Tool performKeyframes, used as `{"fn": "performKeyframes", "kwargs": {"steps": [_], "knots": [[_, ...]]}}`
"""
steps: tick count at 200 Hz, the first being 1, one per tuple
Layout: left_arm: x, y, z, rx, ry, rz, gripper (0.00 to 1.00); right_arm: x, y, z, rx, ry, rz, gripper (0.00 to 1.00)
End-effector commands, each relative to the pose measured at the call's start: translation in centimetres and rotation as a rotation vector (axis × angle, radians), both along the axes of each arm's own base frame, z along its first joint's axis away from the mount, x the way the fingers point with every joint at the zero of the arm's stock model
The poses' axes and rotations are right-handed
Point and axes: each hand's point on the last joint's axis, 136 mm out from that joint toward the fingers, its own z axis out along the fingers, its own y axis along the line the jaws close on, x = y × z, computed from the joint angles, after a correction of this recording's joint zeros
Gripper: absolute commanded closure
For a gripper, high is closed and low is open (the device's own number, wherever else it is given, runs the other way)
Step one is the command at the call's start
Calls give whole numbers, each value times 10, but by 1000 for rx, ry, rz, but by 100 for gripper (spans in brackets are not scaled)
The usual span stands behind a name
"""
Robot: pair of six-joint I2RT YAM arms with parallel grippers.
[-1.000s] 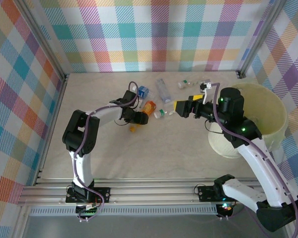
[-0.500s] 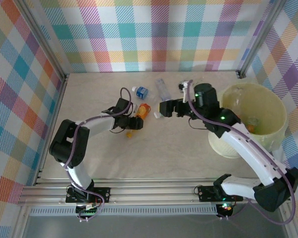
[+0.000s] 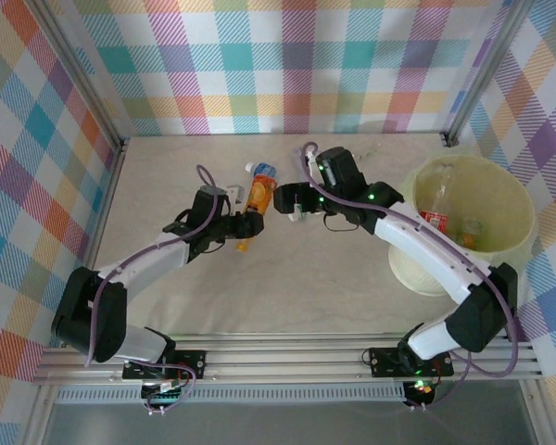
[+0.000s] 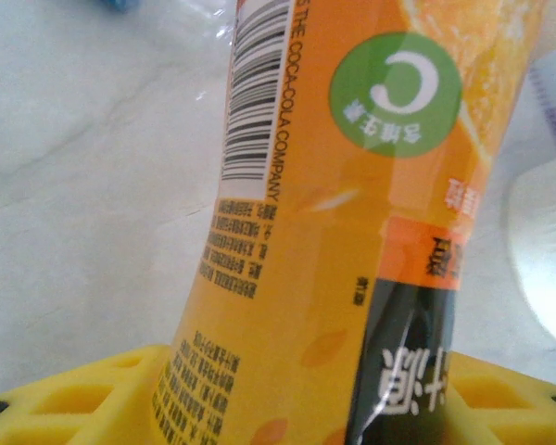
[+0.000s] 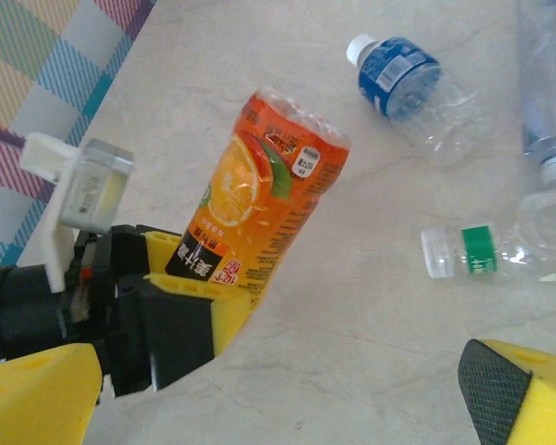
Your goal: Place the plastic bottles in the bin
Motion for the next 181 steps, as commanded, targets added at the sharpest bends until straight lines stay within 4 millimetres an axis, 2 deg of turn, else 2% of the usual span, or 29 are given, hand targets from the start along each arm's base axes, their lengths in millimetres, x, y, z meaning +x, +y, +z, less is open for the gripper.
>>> {"fn": "performKeyframes", "kwargs": {"steps": [1, 29, 54, 77, 91, 104, 143, 181], "knots": [[-11, -16, 27, -156, -28, -51, 47, -8, 23, 11, 105, 68, 66, 0], [-22, -32, 50, -283, -38, -130, 47, 4, 33, 21, 261, 126, -35, 0], [-27, -40, 68, -370, -57, -179, 48, 7, 40, 32, 333, 88, -20, 0], [-32, -45, 84, -428, -88, -212, 48, 20, 25, 22, 278, 51, -123, 0], [-34, -46, 89, -445, -100, -224, 48, 27, 12, 12, 233, 51, -205, 0], [-37, -49, 95, -463, -115, -241, 48, 29, 8, 8, 230, 59, -233, 0], [-49, -65, 105, -488, -123, -322, 48, 23, 36, 22, 335, 67, -94, 0], [-53, -76, 111, -479, -143, -349, 48, 31, 34, 17, 339, 97, -147, 10]]}}
